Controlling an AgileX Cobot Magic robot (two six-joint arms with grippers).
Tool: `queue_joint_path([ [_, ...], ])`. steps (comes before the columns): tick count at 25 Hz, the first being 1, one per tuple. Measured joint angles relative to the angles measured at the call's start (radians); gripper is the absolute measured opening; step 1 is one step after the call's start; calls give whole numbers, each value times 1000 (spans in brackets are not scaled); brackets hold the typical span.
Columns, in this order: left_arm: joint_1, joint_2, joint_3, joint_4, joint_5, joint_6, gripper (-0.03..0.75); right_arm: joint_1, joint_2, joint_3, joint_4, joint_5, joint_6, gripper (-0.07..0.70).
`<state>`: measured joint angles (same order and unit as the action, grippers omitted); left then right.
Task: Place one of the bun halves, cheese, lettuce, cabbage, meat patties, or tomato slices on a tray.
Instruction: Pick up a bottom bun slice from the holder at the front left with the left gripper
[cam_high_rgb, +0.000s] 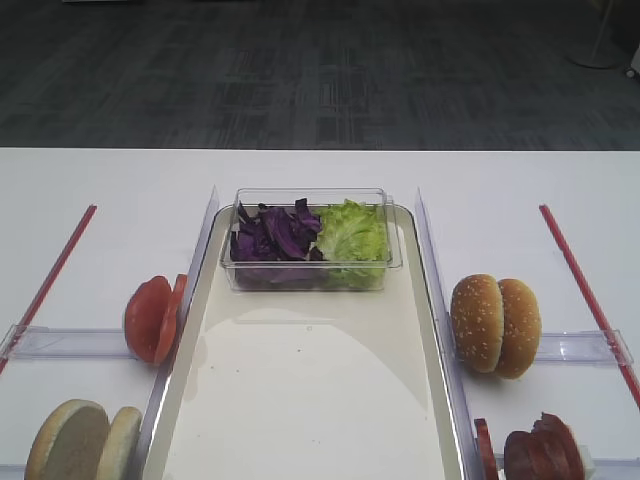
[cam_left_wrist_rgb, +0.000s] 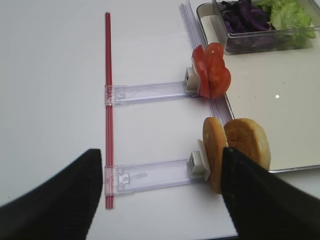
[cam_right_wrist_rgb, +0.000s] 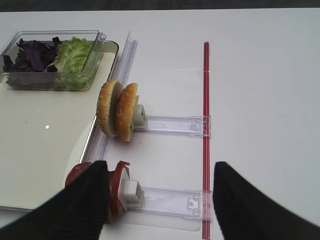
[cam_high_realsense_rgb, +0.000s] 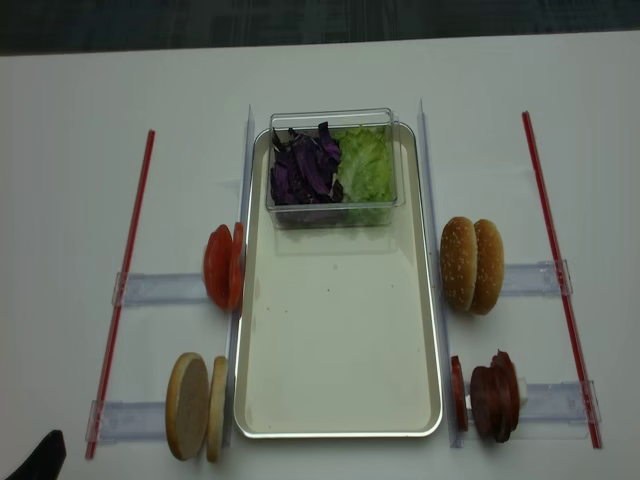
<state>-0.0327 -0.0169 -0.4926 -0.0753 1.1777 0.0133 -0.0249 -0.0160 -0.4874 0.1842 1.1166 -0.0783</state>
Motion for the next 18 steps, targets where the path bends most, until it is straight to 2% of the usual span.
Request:
queue_joint_path([
  [5, 0, 0, 0, -2, 0, 2, 475, 0, 0, 0, 0, 0, 0, 479],
  [8, 0, 0, -23, -25, 24, 2, 475, 0, 0, 0, 0, 0, 0, 480],
  [11, 0, 26, -87, -79, 86, 5, 459, 0, 0, 0, 0, 0, 0, 482],
  [15, 0, 156, -161, -98, 98, 33, 455, 0, 0, 0, 0, 0, 0, 482],
  [18, -25, 230, -222, -123, 98, 38, 454, 0, 0, 0, 0, 0, 0, 482],
])
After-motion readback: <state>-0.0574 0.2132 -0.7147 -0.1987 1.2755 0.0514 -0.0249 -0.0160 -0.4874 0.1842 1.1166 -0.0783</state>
